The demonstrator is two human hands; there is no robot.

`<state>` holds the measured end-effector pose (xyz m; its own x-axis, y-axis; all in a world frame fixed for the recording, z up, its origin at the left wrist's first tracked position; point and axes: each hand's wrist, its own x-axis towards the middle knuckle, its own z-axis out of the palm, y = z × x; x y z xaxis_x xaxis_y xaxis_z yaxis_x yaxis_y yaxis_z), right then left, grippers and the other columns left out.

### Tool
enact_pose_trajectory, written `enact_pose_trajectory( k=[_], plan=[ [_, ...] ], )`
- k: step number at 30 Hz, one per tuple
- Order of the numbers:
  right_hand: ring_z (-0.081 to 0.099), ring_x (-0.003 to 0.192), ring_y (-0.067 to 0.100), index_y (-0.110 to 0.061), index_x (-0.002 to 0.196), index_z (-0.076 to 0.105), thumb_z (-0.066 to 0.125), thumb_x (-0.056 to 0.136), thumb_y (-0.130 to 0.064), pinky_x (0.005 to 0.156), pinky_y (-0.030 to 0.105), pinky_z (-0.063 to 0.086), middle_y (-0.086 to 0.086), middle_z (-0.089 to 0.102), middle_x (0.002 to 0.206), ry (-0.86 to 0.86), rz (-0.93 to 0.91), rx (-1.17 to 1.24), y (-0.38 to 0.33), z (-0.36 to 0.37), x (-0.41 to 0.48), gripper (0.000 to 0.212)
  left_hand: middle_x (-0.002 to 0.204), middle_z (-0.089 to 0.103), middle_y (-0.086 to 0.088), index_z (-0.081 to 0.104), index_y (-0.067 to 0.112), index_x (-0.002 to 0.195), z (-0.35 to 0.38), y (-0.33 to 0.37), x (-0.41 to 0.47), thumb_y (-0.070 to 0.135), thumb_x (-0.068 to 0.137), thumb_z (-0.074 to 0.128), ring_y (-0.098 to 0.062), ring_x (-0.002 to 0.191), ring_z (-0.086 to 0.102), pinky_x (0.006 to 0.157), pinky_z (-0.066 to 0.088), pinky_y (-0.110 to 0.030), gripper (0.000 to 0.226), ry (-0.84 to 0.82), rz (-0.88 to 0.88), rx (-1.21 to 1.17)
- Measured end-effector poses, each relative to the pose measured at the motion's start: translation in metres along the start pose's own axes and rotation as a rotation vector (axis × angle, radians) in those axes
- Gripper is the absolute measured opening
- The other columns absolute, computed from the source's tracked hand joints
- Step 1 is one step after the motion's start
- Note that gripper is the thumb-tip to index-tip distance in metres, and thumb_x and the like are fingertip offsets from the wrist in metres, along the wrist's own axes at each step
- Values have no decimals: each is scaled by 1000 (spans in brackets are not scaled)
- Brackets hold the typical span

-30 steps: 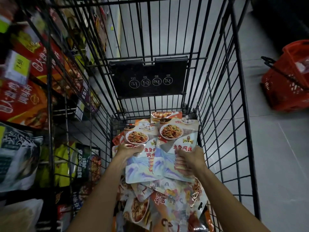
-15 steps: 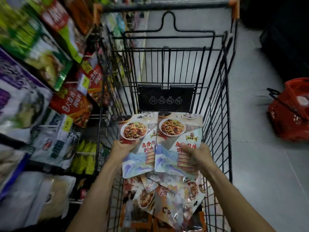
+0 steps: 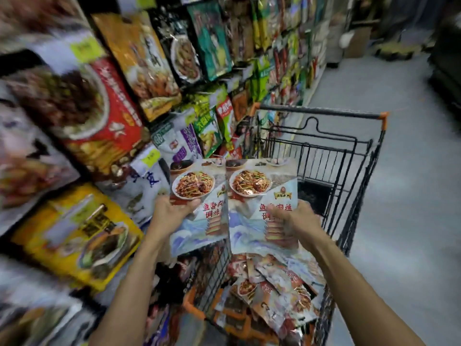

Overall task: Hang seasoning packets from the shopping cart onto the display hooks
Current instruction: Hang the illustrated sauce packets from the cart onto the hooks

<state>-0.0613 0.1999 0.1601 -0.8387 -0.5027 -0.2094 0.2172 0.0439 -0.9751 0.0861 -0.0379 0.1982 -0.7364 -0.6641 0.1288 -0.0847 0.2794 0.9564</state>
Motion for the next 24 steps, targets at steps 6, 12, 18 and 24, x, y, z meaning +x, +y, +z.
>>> enact_pose_trajectory(
  k=[6,12,18,24],
  plan=[
    [72,66,19,-4,90,69,80,72,-17,51,23,53,6,75,78,-238,-134,4,-55,52,-58,25,57,64,28,69,32,59,-91,68,-96,8,73,79,15,55,58,49,44,-5,30,347,111,-14],
    [71,69,14,-10,83,72,83,64,-25,55,23,52,2,76,80,-488,-265,9,-99,132,-114,27,63,68,26,66,30,73,-180,127,-196,13,72,79,12,59,62,50,45,-5,21,593,169,0],
    [66,58,10,-16,78,70,83,58,-30,48,19,48,-3,72,71,-802,-288,67,-124,221,-180,28,78,73,18,68,23,89,-259,152,-292,10,72,77,5,73,66,64,51,-10,23,815,173,2],
    [72,78,16,-11,87,71,82,57,-26,67,27,56,5,76,87,-999,-282,49,-116,313,-246,35,83,74,12,70,21,92,-328,147,-389,25,63,80,-4,79,69,68,53,-17,31,994,103,31]
  ],
)
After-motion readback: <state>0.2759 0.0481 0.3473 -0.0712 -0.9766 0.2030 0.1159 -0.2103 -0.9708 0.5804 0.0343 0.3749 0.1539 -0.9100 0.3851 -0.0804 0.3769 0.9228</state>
